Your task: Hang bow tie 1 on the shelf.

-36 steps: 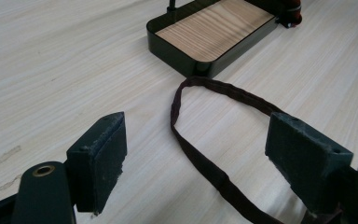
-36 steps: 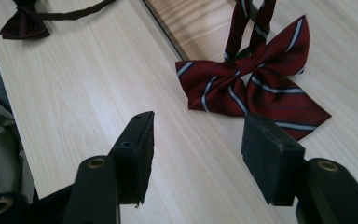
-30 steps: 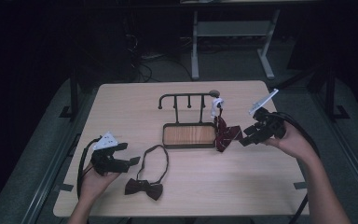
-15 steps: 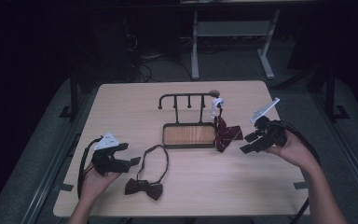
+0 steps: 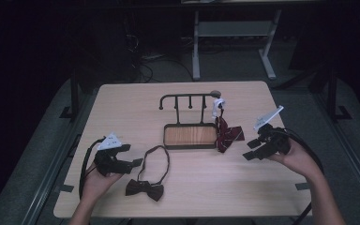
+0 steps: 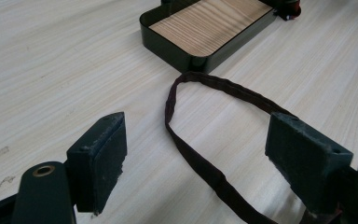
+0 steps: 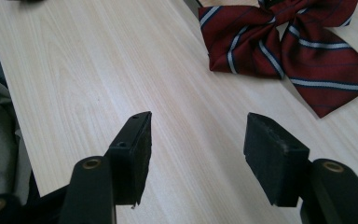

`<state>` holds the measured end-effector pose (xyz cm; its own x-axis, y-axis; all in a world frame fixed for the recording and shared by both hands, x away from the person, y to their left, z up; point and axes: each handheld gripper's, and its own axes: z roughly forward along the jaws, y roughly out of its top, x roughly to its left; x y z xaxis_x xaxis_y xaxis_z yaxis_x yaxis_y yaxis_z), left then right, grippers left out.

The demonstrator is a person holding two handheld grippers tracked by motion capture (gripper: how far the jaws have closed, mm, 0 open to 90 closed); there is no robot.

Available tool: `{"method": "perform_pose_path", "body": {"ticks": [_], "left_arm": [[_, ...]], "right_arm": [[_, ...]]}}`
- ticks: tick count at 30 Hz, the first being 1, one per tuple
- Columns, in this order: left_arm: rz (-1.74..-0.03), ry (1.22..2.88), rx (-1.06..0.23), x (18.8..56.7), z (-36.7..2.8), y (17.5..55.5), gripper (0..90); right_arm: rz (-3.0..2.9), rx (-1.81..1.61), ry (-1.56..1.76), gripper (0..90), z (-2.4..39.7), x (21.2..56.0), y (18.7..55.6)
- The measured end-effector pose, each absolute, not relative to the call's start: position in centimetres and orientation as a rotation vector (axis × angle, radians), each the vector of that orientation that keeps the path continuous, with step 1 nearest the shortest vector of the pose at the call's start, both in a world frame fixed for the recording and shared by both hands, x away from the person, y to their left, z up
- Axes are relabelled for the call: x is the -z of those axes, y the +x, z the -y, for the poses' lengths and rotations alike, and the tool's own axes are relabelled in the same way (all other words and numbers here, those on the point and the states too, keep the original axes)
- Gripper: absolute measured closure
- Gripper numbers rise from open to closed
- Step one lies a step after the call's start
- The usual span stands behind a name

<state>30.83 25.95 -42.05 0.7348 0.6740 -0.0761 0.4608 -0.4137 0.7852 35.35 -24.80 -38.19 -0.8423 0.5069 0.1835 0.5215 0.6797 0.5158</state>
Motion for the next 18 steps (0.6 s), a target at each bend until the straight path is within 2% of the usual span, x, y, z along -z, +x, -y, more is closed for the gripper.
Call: {"method": "perform_pose_path", "body": {"ticks": [18], "left_arm": [[-0.855,2.082,-0.309,42.1,-25.9,30.9,20.8]], "right_arm": [[2.863,0.881,-0.902,36.7,25.1,39.2,34.0]]}}
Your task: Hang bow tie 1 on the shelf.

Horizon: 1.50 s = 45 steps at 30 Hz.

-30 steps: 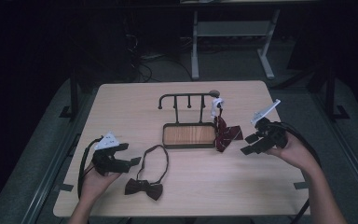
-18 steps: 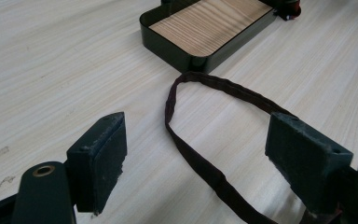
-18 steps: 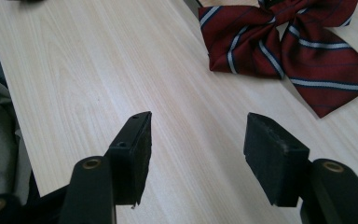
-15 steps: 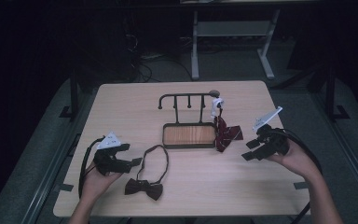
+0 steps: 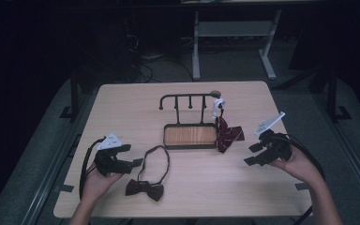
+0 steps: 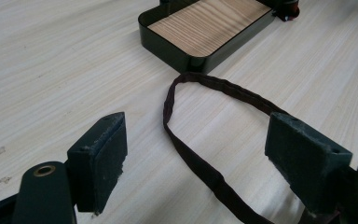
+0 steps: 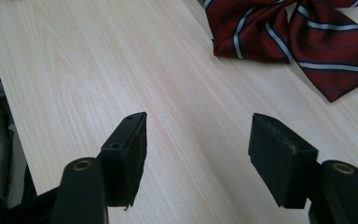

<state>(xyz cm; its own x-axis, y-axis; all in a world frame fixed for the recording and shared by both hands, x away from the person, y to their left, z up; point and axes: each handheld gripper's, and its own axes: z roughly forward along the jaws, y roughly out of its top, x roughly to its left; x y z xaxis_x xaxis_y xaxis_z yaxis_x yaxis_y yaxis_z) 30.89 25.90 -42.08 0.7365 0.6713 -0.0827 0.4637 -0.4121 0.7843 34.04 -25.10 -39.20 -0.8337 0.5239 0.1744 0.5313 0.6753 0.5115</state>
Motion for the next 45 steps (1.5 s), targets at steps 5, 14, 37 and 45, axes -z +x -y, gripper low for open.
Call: {"method": "perform_pose_path", "body": {"ticks": [5,14,37,45], "left_arm": [[-0.860,2.084,-0.299,42.1,-25.8,30.9,20.7],[-0.846,2.120,-0.251,42.1,-25.2,31.2,23.4],[-0.842,2.339,-0.221,42.7,-23.7,33.0,41.9],[-0.858,2.379,-0.178,43.1,-23.2,33.7,46.0]], "right_arm": [[2.861,0.894,-0.898,35.9,25.1,39.8,33.7],[2.860,0.868,-0.898,34.3,24.9,41.0,32.8],[2.868,0.867,-0.879,33.5,24.5,42.3,31.2],[2.852,0.909,-0.901,33.8,25.2,42.4,30.5]]}}
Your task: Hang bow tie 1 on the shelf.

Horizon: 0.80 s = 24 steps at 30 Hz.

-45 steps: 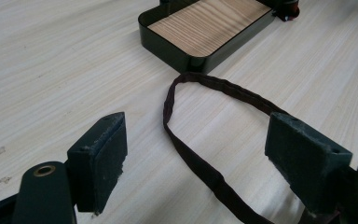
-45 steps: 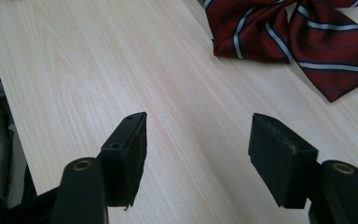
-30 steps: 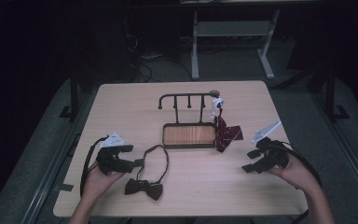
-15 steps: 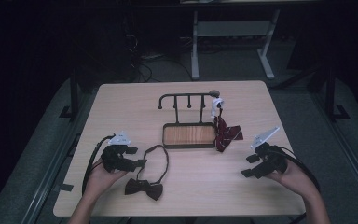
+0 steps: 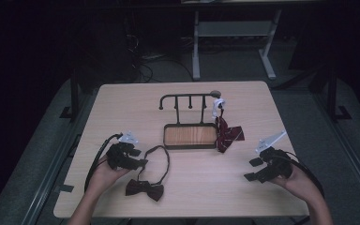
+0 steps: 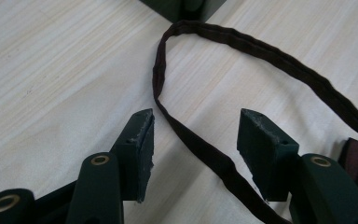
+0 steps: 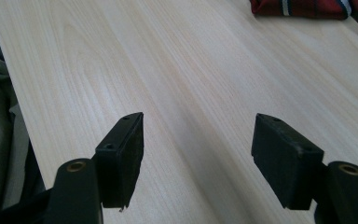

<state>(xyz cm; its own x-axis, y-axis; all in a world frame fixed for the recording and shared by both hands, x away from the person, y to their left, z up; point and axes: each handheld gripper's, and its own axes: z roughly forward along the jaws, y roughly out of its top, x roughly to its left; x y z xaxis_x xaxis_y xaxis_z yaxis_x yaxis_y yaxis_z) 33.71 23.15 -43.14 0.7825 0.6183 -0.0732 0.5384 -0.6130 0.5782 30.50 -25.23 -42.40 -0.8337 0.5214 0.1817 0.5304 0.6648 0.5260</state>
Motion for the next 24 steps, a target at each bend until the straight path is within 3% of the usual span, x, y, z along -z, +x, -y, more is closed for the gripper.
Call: {"method": "perform_pose_path", "body": {"ticks": [11,24], "left_arm": [[-0.878,2.423,-0.143,43.1,-22.4,35.0,52.5],[-0.922,2.509,-0.132,44.0,-21.9,36.2,67.2]], "right_arm": [[2.846,0.922,-0.921,33.7,25.3,42.8,30.2],[2.877,0.936,-0.915,33.6,25.4,42.5,30.0]]}}
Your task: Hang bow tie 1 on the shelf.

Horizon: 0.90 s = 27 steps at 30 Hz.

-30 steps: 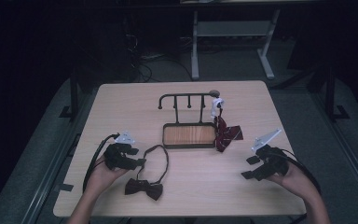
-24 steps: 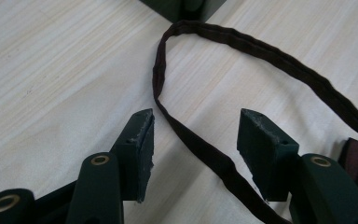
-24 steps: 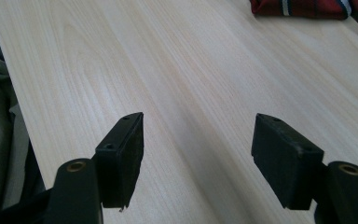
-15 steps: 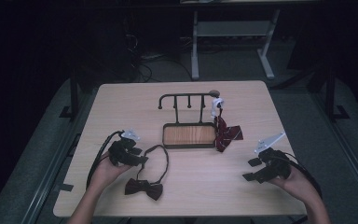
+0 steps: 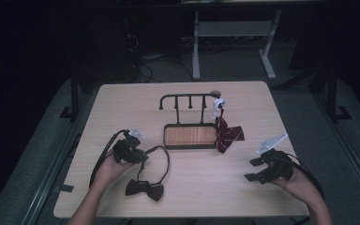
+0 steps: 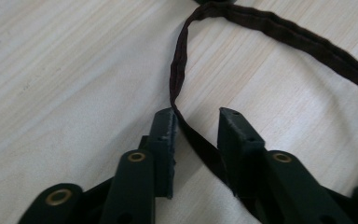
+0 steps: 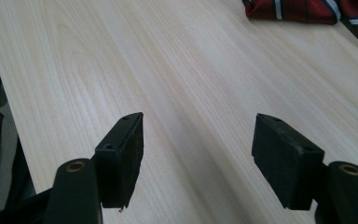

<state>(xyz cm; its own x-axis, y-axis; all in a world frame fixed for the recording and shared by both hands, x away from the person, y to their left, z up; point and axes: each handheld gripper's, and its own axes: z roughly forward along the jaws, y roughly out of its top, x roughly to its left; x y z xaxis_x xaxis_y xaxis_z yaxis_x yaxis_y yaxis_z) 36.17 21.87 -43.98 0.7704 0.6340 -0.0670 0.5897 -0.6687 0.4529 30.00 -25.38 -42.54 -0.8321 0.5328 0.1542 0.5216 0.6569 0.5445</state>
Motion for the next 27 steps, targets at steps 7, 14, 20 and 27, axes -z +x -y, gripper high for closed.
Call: {"method": "perform_pose_path", "body": {"ticks": [7,14,20,27], "left_arm": [[-0.919,2.528,-0.123,44.3,-21.9,36.6,79.5],[-0.897,2.555,-0.128,44.2,-21.5,36.5,88.6],[-0.886,2.546,-0.134,43.8,-21.6,36.3,88.9],[-0.864,2.522,-0.140,42.8,-22.0,35.9,88.9]], "right_arm": [[-2.835,-0.945,0.876,33.3,25.1,42.0,29.7],[-2.832,-0.950,0.874,33.3,25.0,42.0,29.6],[-2.829,-0.951,0.873,33.1,25.0,42.0,29.7],[-2.835,-0.973,0.865,33.1,24.7,41.9,29.5]]}}
